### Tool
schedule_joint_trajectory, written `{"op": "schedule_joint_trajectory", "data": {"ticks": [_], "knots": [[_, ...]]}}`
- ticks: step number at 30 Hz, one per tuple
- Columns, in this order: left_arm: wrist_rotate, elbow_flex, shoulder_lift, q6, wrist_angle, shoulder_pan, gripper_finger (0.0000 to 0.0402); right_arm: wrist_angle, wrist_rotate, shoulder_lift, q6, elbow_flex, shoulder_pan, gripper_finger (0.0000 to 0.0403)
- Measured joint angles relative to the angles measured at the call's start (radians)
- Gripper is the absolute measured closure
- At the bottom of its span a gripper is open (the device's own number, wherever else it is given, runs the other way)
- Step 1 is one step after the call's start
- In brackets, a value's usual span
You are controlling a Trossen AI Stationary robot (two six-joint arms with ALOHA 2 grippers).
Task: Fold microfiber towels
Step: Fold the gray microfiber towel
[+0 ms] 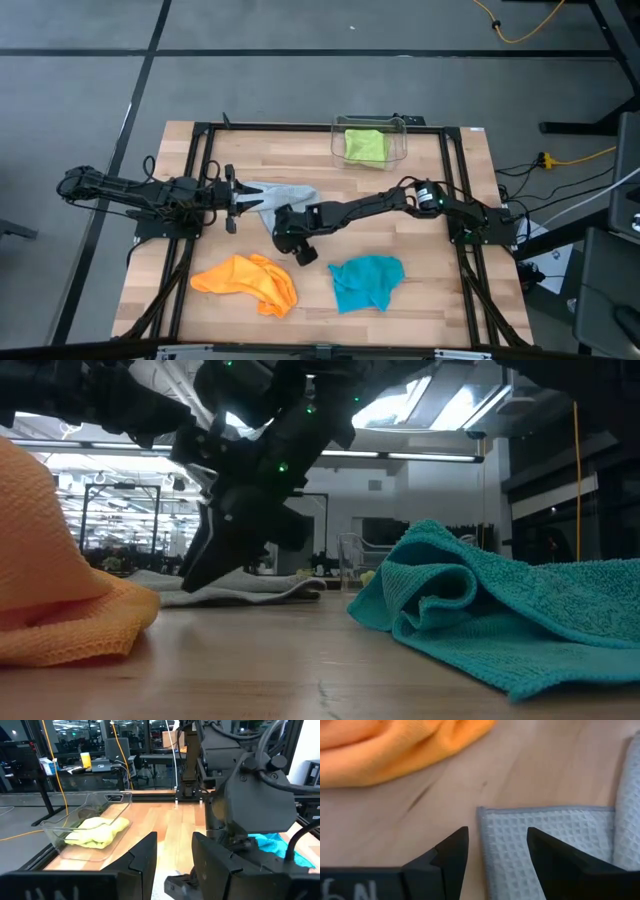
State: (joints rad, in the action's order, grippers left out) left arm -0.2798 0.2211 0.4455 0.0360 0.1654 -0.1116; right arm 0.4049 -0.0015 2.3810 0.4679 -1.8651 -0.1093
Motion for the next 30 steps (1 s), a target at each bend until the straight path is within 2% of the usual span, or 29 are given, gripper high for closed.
{"op": "schedule_joint_trajectory", "data": {"ticks": [5,12,19,24,30], "knots": [[0.000,0.000,0.000,0.000,0.000,0.000,0.0286,-0.008,-0.076,0.008,-0.020,0.005,0.006,0.0198],[0.000,0.000,0.000,0.000,0.000,0.000,0.0286,-0.097,-0.086,0.064,-0.037,0.002,0.025,0.0198],[0.000,0.000,0.000,0.000,0.000,0.000,0.0286,-0.075,-0.127,0.075,-0.213,0.001,0.071,0.0212],[0.000,0.000,0.000,0.000,0.000,0.000,0.0286,-0.058,-0.115,0.075,-0.282,0.001,0.087,0.0271],[0.000,0.000,0.000,-0.001,0.000,0.000,0.0286,-0.059,-0.099,0.074,-0.291,-0.010,0.084,0.0382]]}}
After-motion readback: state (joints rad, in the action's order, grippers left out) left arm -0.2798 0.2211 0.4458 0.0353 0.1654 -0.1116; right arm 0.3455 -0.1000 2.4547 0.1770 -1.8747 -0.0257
